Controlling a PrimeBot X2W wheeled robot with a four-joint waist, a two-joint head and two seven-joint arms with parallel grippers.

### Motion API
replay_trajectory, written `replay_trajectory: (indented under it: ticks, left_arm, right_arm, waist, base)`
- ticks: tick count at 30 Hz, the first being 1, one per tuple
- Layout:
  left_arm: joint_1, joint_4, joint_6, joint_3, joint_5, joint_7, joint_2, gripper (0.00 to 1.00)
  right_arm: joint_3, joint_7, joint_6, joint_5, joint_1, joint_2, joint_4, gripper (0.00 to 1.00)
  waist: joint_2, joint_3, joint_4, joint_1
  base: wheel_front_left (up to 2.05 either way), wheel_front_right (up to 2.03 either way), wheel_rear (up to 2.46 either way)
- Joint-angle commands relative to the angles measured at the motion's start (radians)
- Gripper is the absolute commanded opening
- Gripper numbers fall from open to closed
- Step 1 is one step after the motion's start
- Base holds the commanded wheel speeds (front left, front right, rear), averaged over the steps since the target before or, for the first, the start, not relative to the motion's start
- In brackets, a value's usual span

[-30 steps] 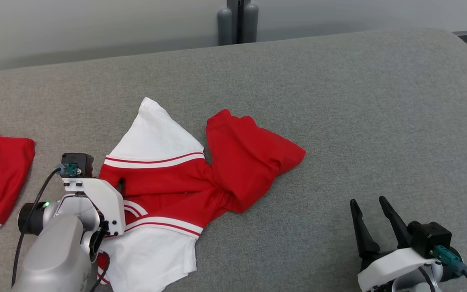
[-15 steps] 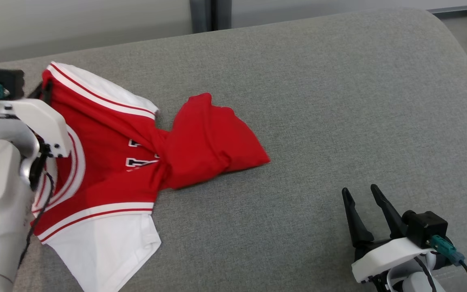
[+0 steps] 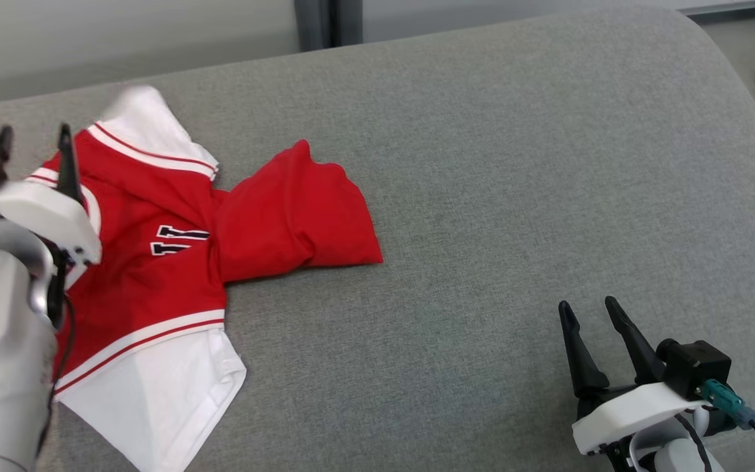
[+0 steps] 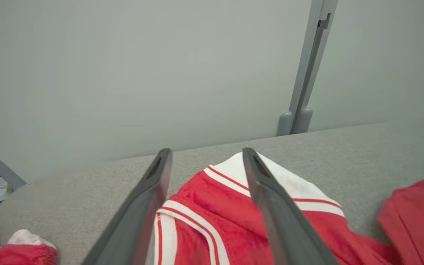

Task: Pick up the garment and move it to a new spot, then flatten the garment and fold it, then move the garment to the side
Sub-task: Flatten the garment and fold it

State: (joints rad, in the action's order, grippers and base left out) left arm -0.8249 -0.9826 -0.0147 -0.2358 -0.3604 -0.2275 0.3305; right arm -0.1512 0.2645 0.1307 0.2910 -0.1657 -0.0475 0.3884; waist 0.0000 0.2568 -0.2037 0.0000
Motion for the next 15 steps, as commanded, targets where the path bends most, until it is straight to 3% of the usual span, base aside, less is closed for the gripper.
replay_trajectory:
  ticks: [1, 7, 15]
  left_arm:
    - [0.012, -0.001, 0.001, 0.003, -0.006, -0.009, -0.005, 1.0]
    - [0.161, 0.044, -0.002, -0.003, -0.01, -0.037, -0.088, 1.0]
    - [0.388, 0.243, -0.035, 0.041, 0.0, -0.037, -0.159, 1.0]
  right_arm:
    - [0.001, 0.0, 0.0, -0.006, -0.001, -0.007, 0.0, 1.0]
    - [0.003, 0.0, 0.0, -0.02, 0.021, -0.007, 0.008, 1.0]
    - [0.021, 0.0, 0.0, -0.036, 0.063, -0.007, 0.011, 1.0]
  waist:
    - [0.0, -0.016, 0.014, 0.0]
    - [0.0, -0.084, 0.066, 0.0]
    - [0.0, -0.178, 0.138, 0.0]
  base:
    - [0.0, 0.0, 0.0]
    - [0.0, 0.0, 0.0]
    - [0.0, 0.0, 0.0]
